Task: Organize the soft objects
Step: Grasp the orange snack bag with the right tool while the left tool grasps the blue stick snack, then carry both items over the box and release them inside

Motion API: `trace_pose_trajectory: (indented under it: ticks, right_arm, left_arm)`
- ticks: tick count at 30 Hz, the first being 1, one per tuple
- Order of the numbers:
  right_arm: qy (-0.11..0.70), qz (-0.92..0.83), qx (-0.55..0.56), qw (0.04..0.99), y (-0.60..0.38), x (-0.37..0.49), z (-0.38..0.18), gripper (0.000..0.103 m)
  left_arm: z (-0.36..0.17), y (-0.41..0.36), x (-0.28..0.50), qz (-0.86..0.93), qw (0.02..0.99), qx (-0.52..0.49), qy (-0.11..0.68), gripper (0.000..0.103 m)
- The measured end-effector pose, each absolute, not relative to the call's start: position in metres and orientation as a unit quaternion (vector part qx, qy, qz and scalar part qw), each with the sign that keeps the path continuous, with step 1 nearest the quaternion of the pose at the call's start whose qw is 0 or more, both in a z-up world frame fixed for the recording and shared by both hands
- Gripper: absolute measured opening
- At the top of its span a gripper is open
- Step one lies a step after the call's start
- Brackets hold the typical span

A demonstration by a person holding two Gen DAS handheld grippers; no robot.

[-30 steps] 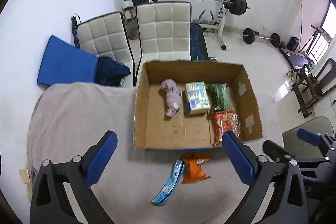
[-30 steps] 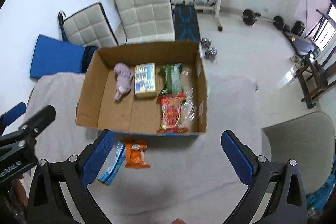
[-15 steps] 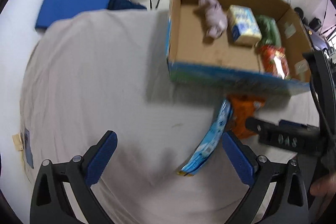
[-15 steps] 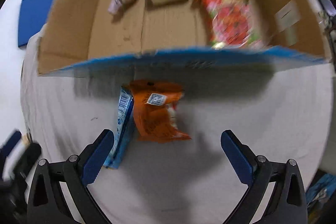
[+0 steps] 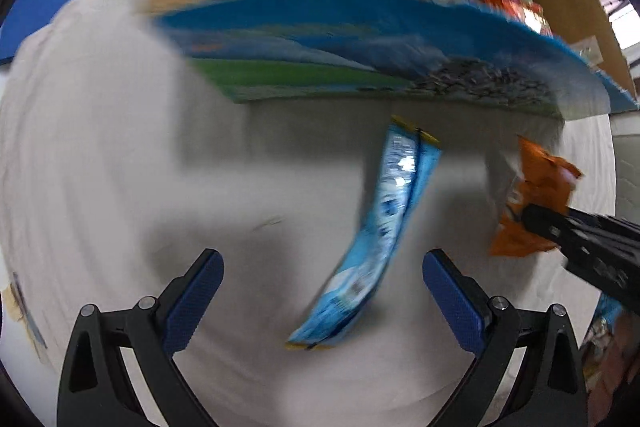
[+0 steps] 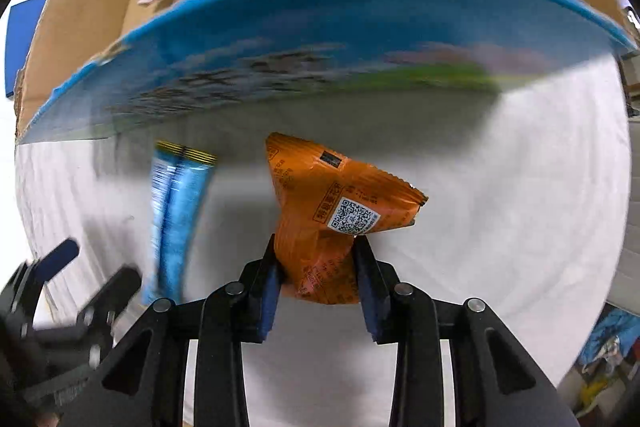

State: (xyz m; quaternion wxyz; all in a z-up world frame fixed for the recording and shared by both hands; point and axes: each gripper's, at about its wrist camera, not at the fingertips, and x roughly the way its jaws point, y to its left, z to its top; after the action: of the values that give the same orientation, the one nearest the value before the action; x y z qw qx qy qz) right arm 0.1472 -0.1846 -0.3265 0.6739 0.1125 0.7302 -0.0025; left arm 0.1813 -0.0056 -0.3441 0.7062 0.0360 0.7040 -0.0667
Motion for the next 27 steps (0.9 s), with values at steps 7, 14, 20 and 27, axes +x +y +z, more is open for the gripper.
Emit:
trace_pose_trajectory:
  ticks: [7,14,20,27]
  right_arm:
    - [0.732,-0.033,0.121,0.67,-0.219,0.122,-0.325,0.036]
    - [0.733,-0.031,0.126,0.668,-0.22,0.107,-0.328,0.036]
    - [0.723,-0.011,0.116,0.681,-0.207,0.112,-0.308,0.036]
    - [0.704,0.016,0.104,0.702,-0.231,0.107,-0.263,0.035]
  left_arm:
    - [-0.378,-0.038,0.188,-0.076,0.676,0.074,0.729,0.049]
    - [-0.372,-0.043,0.173,-0.079,0.685,0.063,0.721,0.017]
    - [-0.343,-0.041,0.156,-0.077,0.704,0.026,0.705,0.015]
    - [-0.294,-0.047,0.137,-0.097,0.733,-0.018,0.673,0.013]
